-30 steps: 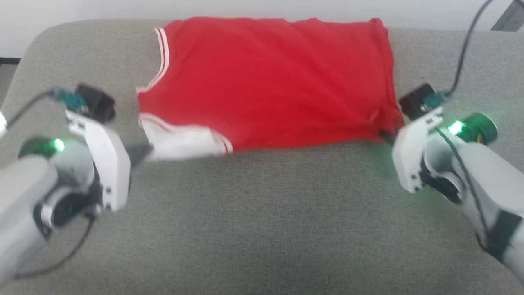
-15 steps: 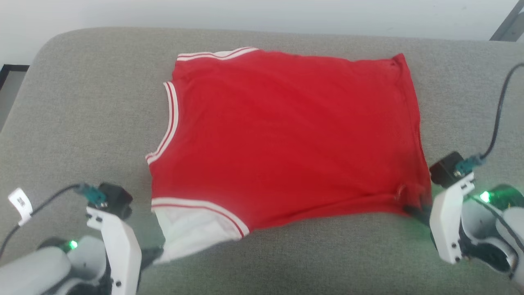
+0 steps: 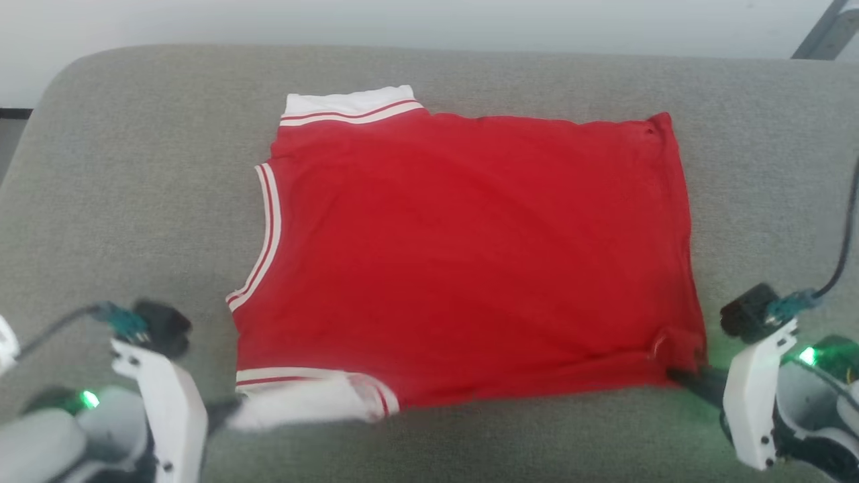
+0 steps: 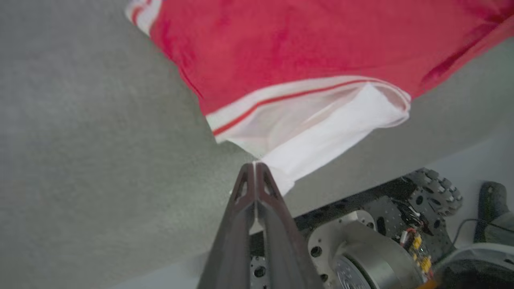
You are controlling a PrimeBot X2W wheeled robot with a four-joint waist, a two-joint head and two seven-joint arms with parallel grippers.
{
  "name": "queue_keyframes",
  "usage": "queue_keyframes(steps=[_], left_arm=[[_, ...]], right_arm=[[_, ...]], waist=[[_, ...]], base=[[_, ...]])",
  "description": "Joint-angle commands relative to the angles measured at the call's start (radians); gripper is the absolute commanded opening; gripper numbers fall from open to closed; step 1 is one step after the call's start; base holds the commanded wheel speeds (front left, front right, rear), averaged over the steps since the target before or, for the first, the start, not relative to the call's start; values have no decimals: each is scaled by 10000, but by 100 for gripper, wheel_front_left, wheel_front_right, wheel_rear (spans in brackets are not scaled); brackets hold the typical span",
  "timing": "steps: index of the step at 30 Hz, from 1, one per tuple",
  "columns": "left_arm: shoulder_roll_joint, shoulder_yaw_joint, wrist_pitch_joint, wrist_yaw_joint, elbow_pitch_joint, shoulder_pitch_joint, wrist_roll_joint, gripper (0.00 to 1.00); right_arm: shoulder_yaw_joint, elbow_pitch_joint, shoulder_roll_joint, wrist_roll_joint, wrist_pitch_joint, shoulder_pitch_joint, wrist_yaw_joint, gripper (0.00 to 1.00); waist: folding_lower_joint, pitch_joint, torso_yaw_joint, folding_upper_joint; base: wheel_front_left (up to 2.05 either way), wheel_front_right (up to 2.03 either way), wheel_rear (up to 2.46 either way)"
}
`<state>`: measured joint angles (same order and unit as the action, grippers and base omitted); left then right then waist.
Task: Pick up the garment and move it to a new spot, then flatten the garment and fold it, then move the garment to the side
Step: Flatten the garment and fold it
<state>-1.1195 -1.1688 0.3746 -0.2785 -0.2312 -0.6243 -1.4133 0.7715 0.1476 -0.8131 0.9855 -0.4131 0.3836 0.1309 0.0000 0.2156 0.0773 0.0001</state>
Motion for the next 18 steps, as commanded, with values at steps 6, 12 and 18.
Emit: queue_keyframes(steps=[6,12,18], left_arm=[[-288,614,-413,377,474,-1394,1317,0],[183,914,-452,1055,1751,-2552,2189,0],[1195,1051,-680,1956,3733,-3508,2522,0]], right_arm=[[-1109,25,469,-1043,396,454,-1,0],[-1860,507,1340,-2190,406,1207,-2,0],[-2015,1222,2312,-3158,208,2000,-1,0]], waist=[[0,120,-330,-1],[0,410,-587,-1],[0,791,-779,-1]], base=[[0,0,0],[0,0,0],[0,0,0]])
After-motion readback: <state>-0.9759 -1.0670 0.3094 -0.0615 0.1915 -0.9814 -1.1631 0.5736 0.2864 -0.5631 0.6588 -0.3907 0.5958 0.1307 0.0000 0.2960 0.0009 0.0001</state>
